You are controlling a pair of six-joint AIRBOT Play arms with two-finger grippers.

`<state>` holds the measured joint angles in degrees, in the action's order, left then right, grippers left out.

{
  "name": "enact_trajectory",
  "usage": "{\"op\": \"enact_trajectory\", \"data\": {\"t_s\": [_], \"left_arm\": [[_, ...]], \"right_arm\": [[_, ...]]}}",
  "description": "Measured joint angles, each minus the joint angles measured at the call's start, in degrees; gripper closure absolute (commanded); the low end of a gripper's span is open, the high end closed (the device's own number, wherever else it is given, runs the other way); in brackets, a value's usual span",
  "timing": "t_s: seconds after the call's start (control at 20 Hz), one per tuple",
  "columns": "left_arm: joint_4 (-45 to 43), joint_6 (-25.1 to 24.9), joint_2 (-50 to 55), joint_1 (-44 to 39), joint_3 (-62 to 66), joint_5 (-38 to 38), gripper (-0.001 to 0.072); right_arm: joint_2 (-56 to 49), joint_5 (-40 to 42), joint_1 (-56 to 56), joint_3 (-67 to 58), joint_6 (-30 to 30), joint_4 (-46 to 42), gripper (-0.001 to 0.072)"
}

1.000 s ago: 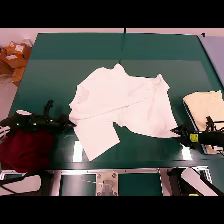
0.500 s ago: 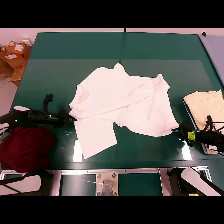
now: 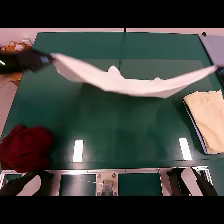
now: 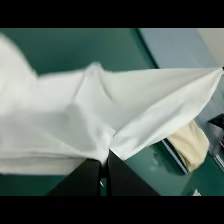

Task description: Fold the shirts.

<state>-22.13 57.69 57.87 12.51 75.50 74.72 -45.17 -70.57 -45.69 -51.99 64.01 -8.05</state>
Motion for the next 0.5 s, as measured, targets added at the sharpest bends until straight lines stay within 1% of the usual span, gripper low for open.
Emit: {"op": "enact_trajectory", "data": {"t_s": [0.1, 0.25, 0.4, 0.5], "left_arm": [[0.15, 1.42, -4.0, 0.0, 12.17, -2.51, 0.0685], [-0.98, 3.85, -7.41, 0.0, 29.92, -6.6, 0.0684], [-5.51, 8.15, -8.81, -0.02, 41.94, -9.4, 0.0684], [-10.64, 11.69, -9.09, -0.02, 45.42, -10.49, 0.0684]], "right_arm": [[3.08, 1.44, 0.24, -8.85, 1.36, 6.32, 0.0698], [5.64, 6.64, -0.66, -21.94, 3.69, 12.09, 0.0698], [6.58, 11.17, -2.78, -32.68, 5.33, 14.51, 0.0698], [6.95, 13.11, -3.93, -37.09, 6.91, 13.7, 0.0698]]}}
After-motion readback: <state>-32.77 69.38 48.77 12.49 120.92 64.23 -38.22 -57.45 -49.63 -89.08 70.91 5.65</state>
